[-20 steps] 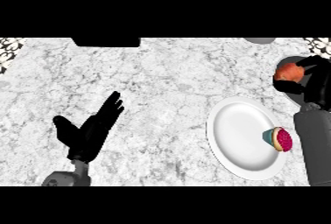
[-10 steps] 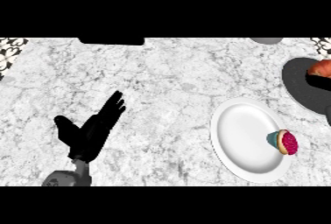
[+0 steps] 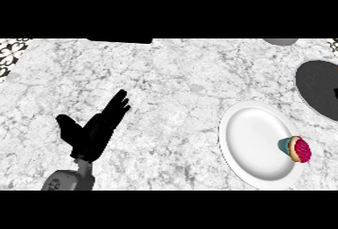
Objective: Pick the squash from the plate and place it in the pan
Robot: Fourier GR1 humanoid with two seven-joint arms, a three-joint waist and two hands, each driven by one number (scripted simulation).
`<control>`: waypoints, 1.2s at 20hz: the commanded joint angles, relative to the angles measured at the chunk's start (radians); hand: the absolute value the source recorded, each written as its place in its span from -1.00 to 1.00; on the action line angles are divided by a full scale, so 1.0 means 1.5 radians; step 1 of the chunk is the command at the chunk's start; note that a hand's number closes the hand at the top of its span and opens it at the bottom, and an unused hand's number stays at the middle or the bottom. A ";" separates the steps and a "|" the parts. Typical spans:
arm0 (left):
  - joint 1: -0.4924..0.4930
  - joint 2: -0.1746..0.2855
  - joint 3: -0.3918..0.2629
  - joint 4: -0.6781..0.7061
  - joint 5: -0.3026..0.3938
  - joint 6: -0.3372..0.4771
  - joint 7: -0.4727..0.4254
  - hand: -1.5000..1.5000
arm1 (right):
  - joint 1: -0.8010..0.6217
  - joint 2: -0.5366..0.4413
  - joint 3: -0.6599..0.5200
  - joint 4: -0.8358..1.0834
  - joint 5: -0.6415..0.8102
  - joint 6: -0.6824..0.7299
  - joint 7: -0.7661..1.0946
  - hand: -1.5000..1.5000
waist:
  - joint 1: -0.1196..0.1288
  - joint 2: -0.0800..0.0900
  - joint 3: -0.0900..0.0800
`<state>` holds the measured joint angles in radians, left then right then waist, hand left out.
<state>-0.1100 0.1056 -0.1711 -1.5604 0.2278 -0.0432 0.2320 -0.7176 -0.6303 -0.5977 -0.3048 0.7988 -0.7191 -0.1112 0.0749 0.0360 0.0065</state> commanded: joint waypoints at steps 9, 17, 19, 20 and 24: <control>0.023 -0.002 -0.001 -0.006 0.004 -0.008 -0.011 0.00 | -0.028 -0.002 -0.106 0.025 -0.124 0.107 -0.138 -1.00 | -0.006 -0.005 0.004; 0.020 0.000 0.012 0.009 0.001 -0.005 -0.022 0.00 | -0.017 -0.031 -0.228 0.043 -0.265 0.246 -0.215 -1.00 | -0.012 -0.004 0.003; 0.024 -0.007 0.004 -0.004 0.003 0.004 0.004 0.00 | 0.011 -0.070 -0.234 0.058 -0.277 0.330 -0.226 -1.00 | -0.023 -0.010 0.001; 0.004 0.005 0.027 0.016 0.006 -0.003 -0.015 0.00 | 0.043 -0.056 -0.247 0.063 -0.293 0.363 -0.263 -1.00 | -0.032 -0.009 0.001; 0.041 -0.011 0.000 0.017 -0.016 -0.004 -0.049 0.00 | 0.085 -0.063 -0.242 0.076 -0.298 0.448 -0.316 -1.00 | -0.028 -0.011 0.001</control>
<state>-0.0882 0.1053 -0.1499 -1.5419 0.2305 -0.0516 0.2095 -0.6539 -0.7026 -0.9448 -0.2100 0.3832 -0.1923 -0.5124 0.0407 0.0246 0.0093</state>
